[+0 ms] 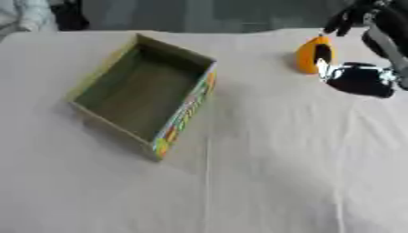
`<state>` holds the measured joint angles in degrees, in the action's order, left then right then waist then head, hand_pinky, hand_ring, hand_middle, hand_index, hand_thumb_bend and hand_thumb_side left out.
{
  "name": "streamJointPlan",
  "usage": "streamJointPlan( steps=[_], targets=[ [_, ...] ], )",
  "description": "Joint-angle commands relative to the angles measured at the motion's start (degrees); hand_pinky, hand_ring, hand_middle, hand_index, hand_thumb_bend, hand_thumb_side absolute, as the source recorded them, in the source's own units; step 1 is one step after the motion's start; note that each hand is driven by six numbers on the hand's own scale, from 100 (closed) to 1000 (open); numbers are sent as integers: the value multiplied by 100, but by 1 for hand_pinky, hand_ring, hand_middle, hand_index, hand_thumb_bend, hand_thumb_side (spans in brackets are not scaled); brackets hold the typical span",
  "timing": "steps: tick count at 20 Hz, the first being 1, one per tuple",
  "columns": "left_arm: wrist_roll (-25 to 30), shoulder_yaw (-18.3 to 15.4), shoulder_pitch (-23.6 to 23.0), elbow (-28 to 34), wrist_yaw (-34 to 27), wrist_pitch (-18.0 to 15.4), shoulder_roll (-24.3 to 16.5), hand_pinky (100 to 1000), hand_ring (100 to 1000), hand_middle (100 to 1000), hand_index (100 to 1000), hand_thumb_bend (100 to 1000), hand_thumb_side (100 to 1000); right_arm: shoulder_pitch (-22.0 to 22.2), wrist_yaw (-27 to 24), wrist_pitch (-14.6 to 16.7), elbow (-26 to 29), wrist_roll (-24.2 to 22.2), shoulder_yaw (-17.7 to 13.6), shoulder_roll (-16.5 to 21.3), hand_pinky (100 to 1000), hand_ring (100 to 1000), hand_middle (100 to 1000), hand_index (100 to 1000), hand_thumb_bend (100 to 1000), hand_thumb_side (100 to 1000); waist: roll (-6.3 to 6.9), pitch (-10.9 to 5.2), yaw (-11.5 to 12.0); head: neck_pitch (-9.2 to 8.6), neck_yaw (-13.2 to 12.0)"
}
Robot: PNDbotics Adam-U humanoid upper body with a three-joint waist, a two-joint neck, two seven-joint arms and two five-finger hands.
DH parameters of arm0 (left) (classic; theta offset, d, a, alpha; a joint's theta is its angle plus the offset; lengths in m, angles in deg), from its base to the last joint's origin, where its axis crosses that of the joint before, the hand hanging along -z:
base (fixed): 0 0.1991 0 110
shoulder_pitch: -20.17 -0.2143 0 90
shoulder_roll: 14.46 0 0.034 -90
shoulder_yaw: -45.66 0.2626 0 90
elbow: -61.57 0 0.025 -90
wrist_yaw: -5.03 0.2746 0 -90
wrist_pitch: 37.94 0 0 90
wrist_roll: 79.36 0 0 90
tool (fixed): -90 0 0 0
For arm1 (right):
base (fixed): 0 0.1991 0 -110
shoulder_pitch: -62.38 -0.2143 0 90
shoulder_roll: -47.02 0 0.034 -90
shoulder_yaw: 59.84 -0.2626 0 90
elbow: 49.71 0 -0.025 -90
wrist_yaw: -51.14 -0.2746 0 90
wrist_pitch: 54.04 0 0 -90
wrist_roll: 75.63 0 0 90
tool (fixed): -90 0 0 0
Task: Pick up objects on the table and place them in the box.
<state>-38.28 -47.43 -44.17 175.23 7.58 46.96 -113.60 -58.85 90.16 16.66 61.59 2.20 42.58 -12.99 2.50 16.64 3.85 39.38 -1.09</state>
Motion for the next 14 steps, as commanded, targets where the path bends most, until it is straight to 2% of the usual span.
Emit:
streamJointPlan(
  steps=[1, 2, 6, 10, 11, 12, 13, 14],
  targets=[
    [12, -34, 71, 93, -25, -18, -69, 803, 775, 756, 919, 100, 960, -99, -91, -125, 48, 149, -120, 143, 747, 685, 247, 257, 100, 198, -8, -121, 10, 134, -59],
    [12, -34, 70, 93, -24, -17, -69, 803, 774, 756, 919, 100, 960, -102, -154, -186, 47, 247, -127, 148, 735, 643, 201, 208, 100, 198, -6, -113, 14, 135, -61],
    [5, -37, 66, 93, -24, -15, -70, 802, 773, 755, 919, 100, 961, -83, -361, -335, 84, 582, -115, 191, 729, 627, 182, 200, 100, 198, -2, -60, 19, 115, -18],
    [5, -32, 71, 93, -32, -20, -64, 802, 771, 755, 919, 100, 962, -42, -413, -353, 91, 679, -101, 218, 725, 612, 171, 201, 100, 198, 5, -7, 12, 33, 19],
    [6, -32, 75, 93, -32, -21, -64, 802, 771, 755, 919, 100, 963, -35, -418, -356, 87, 687, -103, 222, 734, 644, 243, 281, 100, 198, 7, 2, 12, 8, 28],
    [7, -31, 78, 93, -32, -22, -64, 802, 771, 755, 919, 100, 962, -25, -416, -354, 83, 687, -103, 227, 741, 676, 367, 410, 100, 199, 9, 9, 12, -17, 34],
    [9, -30, 79, 93, -32, -21, -64, 802, 771, 755, 918, 100, 962, -14, -405, -338, 75, 665, -95, 236, 760, 749, 571, 634, 100, 207, 11, 15, 14, -34, 37],
    [9, -29, 80, 93, -33, -19, -63, 802, 771, 755, 918, 100, 962, -7, -363, -286, 65, 606, -81, 250, 778, 793, 676, 743, 100, 500, 12, 18, 16, -34, 40]
  ],
)
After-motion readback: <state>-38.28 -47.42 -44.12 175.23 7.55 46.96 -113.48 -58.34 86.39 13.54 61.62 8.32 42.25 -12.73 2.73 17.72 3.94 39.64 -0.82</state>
